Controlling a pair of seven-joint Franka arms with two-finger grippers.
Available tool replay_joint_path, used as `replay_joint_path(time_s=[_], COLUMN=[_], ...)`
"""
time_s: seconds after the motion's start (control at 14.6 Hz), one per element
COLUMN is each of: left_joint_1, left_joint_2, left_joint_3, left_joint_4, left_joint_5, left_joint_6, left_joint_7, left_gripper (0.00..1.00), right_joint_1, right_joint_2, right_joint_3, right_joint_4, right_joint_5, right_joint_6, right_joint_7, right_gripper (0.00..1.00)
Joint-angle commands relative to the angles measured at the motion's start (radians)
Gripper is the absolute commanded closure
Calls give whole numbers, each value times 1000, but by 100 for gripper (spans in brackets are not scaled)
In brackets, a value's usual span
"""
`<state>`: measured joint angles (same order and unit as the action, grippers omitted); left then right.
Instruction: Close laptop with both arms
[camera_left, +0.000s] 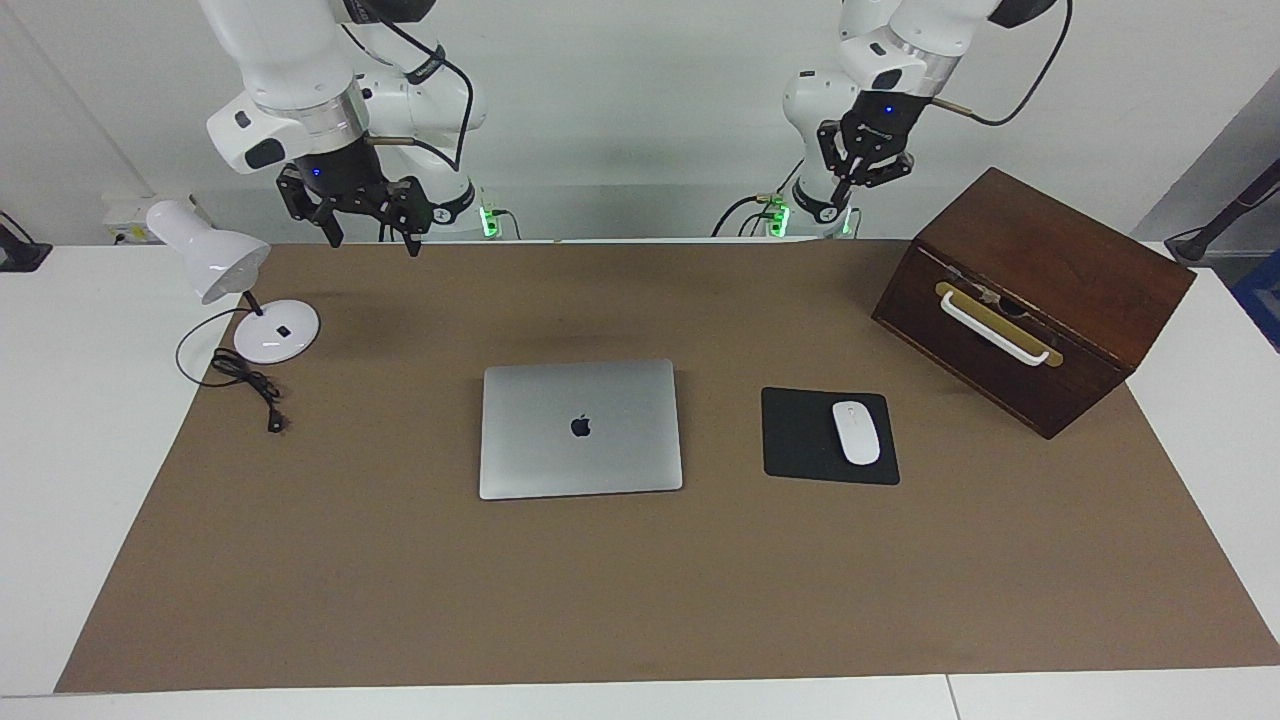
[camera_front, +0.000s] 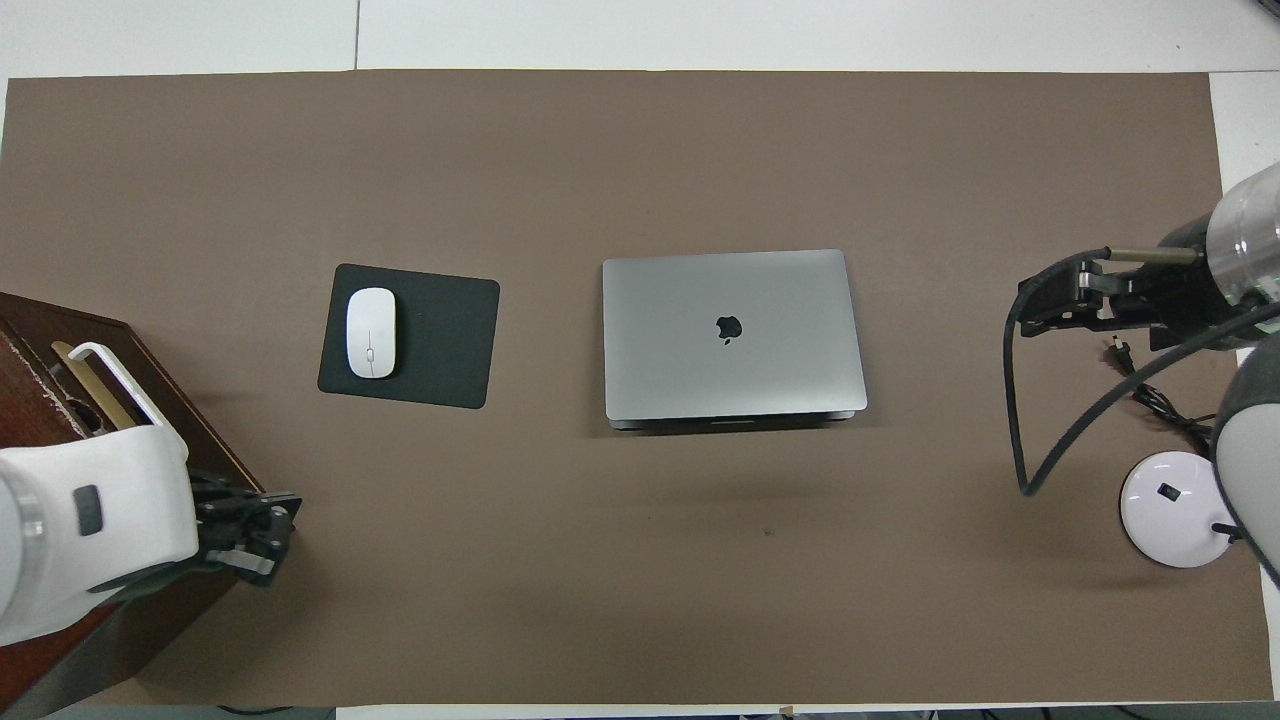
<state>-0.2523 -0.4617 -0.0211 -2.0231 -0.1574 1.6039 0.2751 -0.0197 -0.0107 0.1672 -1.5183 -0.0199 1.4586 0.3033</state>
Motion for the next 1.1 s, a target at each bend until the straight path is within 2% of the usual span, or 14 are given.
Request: replay_joint_path(time_s=[0.0, 0.34, 0.55, 0.82, 0.89, 1.03], left_joint_1=[65, 103, 119, 163, 175, 209], left_joint_2=[-2, -2, 0, 1, 1, 6], left_joint_3=[-10, 0, 26, 75, 78, 76], left_joint_4=[40, 113, 150, 182, 193, 208], left_joint_5=[41, 108, 156, 180, 180, 182], left_joint_6=[-76, -169, -219, -231, -230, -213], left_joint_7=[49, 50, 117, 145, 144, 133], left_gripper=[100, 100, 100, 100, 84, 3], right_joint_1=[-6, -3, -3, -9, -9, -9], right_joint_2=[0, 28, 52, 101, 101, 100], right_joint_3=[-27, -58, -64, -63, -64, -103], right_joint_4=[-13, 10, 12, 119, 122, 112], right_joint_5=[15, -2, -6, -43, -37, -6], right_joint_6=[29, 42, 43, -15, -12, 12], right_joint_7=[-50, -116, -130, -173, -177, -179], right_gripper=[0, 0, 0, 0, 0, 0])
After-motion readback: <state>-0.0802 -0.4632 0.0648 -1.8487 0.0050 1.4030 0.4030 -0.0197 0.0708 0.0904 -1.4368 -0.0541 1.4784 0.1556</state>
